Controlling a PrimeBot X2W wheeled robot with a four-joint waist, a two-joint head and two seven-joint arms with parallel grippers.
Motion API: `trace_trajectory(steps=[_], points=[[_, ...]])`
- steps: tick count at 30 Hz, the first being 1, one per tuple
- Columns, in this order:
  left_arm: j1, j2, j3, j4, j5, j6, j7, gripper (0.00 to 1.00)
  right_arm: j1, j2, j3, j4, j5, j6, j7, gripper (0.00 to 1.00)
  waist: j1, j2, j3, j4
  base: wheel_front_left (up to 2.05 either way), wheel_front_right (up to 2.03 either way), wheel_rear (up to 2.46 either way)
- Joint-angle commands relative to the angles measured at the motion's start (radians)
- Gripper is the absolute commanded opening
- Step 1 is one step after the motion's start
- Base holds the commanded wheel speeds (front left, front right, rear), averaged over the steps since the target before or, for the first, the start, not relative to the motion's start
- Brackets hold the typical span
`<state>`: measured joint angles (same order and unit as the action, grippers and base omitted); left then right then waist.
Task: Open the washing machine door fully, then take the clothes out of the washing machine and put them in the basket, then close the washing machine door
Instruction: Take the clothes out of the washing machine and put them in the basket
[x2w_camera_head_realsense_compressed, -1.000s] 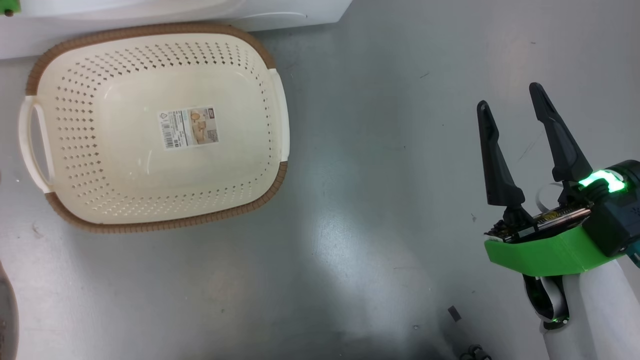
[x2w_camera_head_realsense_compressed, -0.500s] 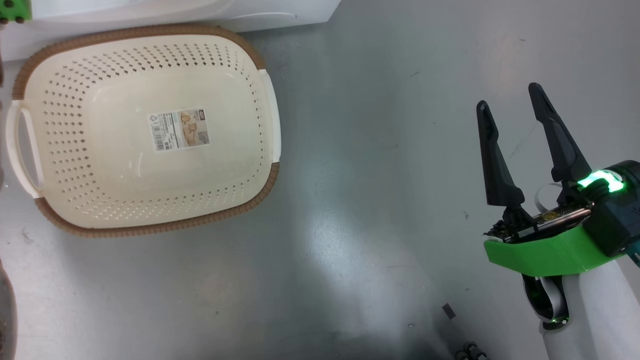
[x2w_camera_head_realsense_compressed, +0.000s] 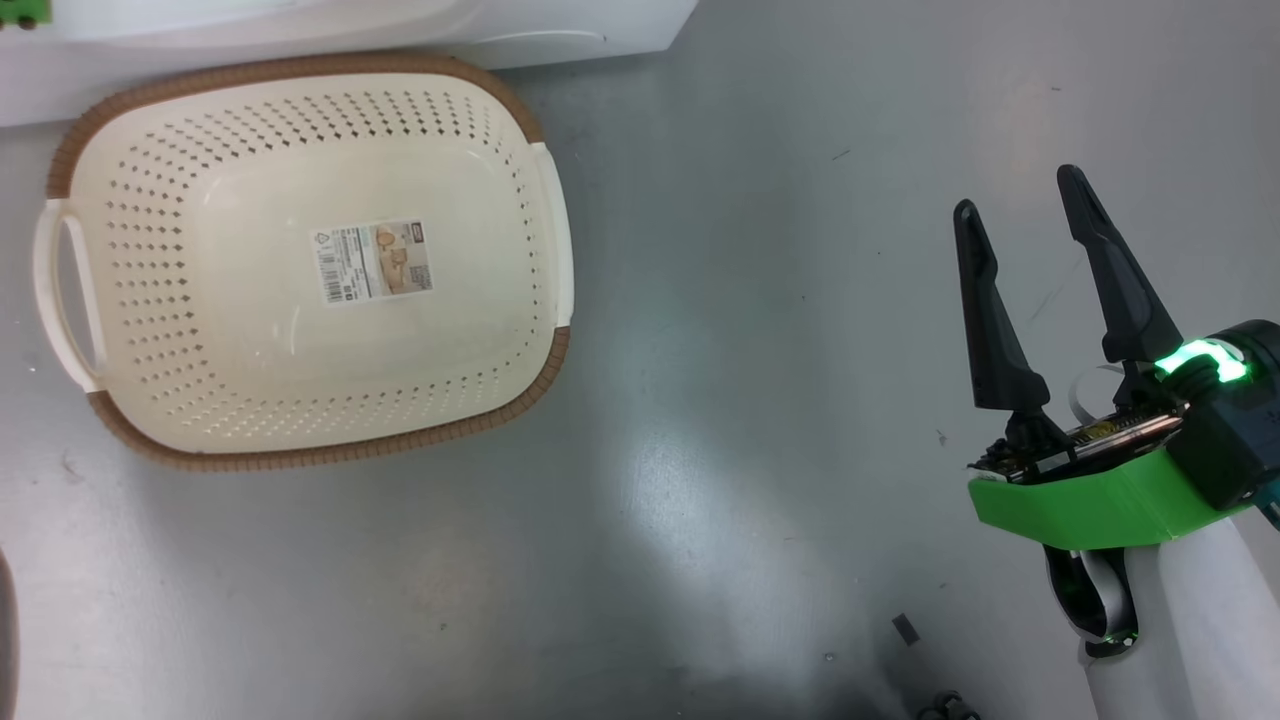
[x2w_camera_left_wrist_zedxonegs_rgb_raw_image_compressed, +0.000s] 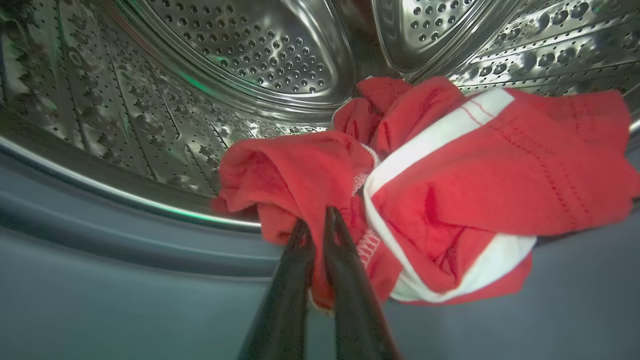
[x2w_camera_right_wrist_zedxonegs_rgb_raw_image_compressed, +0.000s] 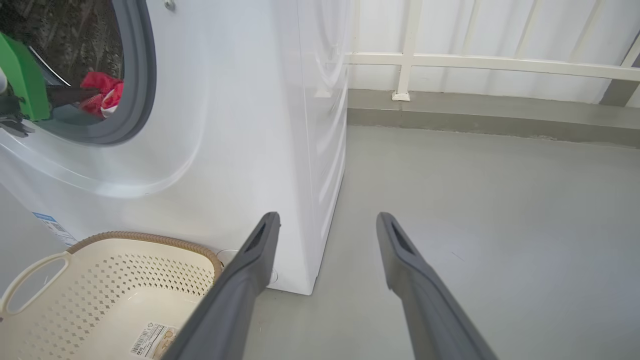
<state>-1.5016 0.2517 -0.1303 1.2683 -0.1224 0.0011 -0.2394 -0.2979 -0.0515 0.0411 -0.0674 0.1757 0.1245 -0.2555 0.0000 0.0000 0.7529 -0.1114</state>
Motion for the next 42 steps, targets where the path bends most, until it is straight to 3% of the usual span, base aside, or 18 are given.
trace_trajectory(steps=[1,9,19,42], points=[[-0.005,0.061,-0.003,-0.043,0.012,0.011,-0.014,0.00,-0.002,0.001,0.018,-0.019,0.002,0.006,-0.006,1.00,0.0000,0.0000,-0.004,0.007,0.00,0.00,0.00],[0.080,0.081,0.005,-0.224,-0.001,0.010,-0.022,0.00,-0.011,0.001,0.021,-0.012,0.002,0.006,-0.006,1.00,0.0000,0.0000,-0.020,0.026,0.00,0.00,0.00],[0.323,0.087,0.037,-0.507,-0.024,0.003,-0.022,0.00,-0.011,0.001,0.029,0.001,0.006,0.006,-0.006,1.00,0.0000,0.0000,-0.078,0.041,0.00,0.00,0.00],[0.750,0.086,0.076,-0.896,-0.024,0.025,-0.022,0.00,0.009,0.001,0.051,0.044,0.021,0.006,-0.006,1.00,0.0000,0.0000,-0.242,0.051,0.00,0.00,0.00]])
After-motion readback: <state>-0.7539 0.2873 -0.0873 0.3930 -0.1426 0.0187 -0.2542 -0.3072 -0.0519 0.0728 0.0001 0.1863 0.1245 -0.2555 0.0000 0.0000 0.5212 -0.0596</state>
